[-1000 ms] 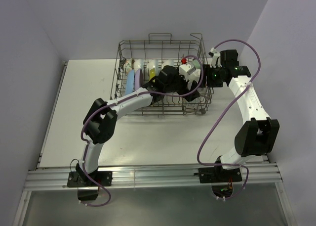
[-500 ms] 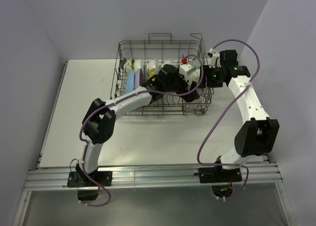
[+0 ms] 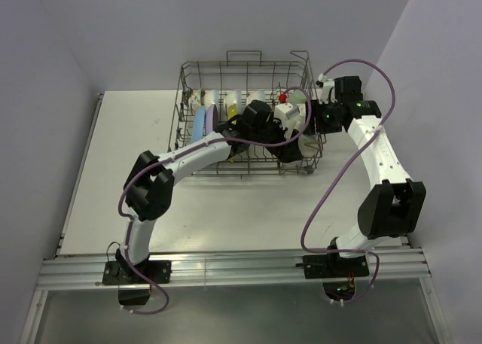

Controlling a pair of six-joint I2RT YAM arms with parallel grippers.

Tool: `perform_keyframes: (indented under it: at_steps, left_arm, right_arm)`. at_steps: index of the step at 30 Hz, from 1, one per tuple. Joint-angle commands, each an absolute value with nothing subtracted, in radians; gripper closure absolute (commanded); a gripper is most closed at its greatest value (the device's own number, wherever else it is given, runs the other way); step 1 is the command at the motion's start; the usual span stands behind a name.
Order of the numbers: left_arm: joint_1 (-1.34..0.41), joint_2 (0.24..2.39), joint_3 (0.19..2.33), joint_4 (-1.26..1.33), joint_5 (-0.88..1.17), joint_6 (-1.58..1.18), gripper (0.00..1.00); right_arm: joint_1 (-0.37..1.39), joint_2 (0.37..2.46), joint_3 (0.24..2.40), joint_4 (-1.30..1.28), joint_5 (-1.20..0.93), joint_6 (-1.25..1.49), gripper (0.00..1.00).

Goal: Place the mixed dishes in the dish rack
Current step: Place the cup upside down on the dish rack

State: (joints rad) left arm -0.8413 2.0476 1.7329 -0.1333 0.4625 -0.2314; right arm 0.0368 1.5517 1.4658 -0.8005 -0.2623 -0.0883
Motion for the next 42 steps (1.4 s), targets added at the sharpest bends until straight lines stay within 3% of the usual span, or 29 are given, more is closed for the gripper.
perform_keyframes:
  at_steps: [1,18,24,34,42]
  left_arm:
    - [-0.844,1.96,1.761,-0.127,0.434,-0.229,0.01]
    - [-0.824,1.872,1.784,-0.121,0.269,-0.262,0.03]
    - [-0.824,1.878,1.821,-0.221,0.167,-0.21,0.16]
    - [-0.847,1.962,1.876,-0.379,0.097,-0.068,0.28]
    - [-0.879,2.048,1.939,-0.451,0.066,-0.035,0.29]
  right_arm:
    - [0.051,1.605,1.41,-0.859,-0.251,-0.11,0.32]
    - [-0.117,1.48,1.54,-0.831,-0.67,-0.161,0.25]
    - [-0.156,1.451,1.562,-0.815,-0.771,-0.179,0.25]
    - [-0.206,1.396,1.528,-0.698,-0.788,-0.114,0.25]
    - [-0.204,1.42,1.511,-0.712,-0.779,-0.094,0.25]
